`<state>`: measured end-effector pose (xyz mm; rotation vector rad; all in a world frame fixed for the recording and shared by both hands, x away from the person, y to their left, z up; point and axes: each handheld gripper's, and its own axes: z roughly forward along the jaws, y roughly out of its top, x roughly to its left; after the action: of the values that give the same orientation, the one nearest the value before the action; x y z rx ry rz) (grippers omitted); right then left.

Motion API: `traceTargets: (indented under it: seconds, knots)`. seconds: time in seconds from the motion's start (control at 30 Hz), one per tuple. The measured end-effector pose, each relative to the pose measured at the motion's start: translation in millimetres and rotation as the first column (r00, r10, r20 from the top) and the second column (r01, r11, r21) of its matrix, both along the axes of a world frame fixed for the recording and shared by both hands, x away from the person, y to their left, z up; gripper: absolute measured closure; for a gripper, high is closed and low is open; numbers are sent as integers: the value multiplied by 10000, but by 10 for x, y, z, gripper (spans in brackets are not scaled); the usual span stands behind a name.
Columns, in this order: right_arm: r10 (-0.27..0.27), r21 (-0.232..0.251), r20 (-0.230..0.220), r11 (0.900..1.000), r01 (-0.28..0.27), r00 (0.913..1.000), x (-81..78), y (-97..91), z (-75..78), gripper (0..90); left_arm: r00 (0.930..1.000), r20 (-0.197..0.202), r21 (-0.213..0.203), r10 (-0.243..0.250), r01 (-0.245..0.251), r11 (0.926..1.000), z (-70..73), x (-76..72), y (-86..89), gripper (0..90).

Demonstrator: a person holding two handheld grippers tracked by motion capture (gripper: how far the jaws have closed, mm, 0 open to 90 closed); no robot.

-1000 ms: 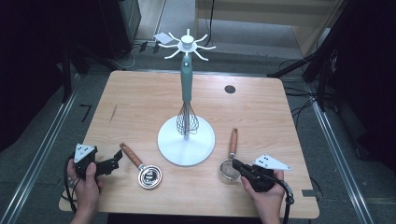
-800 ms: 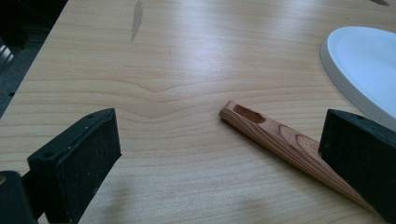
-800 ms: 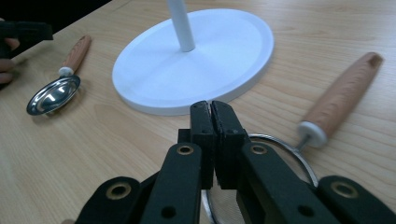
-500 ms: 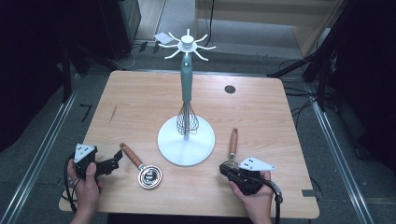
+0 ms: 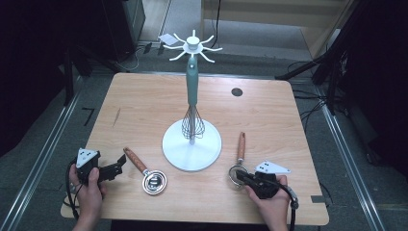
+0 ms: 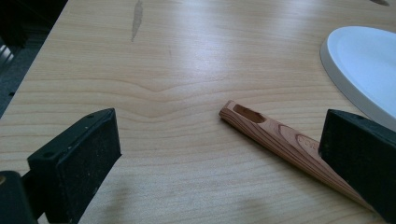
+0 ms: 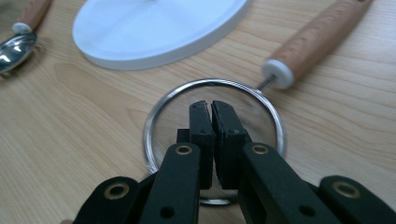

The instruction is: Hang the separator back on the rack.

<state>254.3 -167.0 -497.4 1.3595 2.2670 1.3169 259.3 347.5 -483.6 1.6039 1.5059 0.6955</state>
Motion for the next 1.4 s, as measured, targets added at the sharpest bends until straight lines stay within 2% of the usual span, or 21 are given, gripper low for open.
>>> traceTargets:
  seconds: [0.4,0.5,0.67,0.73,0.9,1.03,1.2,1.4]
  knots:
    - [-623,-530,-284,9967,608,9977,53,-277,-49,882,10000,-6,5,-4,4,10000,0,-1,0,0]
    - [-780,-486,-308,9959,764,9965,67,-335,-50,881,10000,-2,6,-6,6,10000,0,-1,0,0]
    - [-886,-619,-321,9943,865,9955,92,-384,-67,880,10000,-12,7,4,-4,10000,0,-1,-1,0]
    - [-922,-961,-291,9914,891,9953,100,-389,-74,880,10000,-14,6,8,-8,10000,0,-1,-1,0]
    - [-1000,-1071,-177,9895,976,9948,113,-416,-57,875,10000,-10,-3,4,-4,10000,0,0,-1,0]
    - [-1181,-1357,-87,9840,1158,9930,136,-469,-46,870,10000,-21,1,14,-14,10000,0,0,-1,0]
    - [-1435,-1487,-3,9786,1419,9896,174,-578,-32,867,10000,-21,1,16,-16,10000,0,0,-1,0]
    - [-1754,-1874,96,9667,1740,9845,211,-690,-44,863,10000,-16,-14,14,-14,10000,-1,1,-1,0]
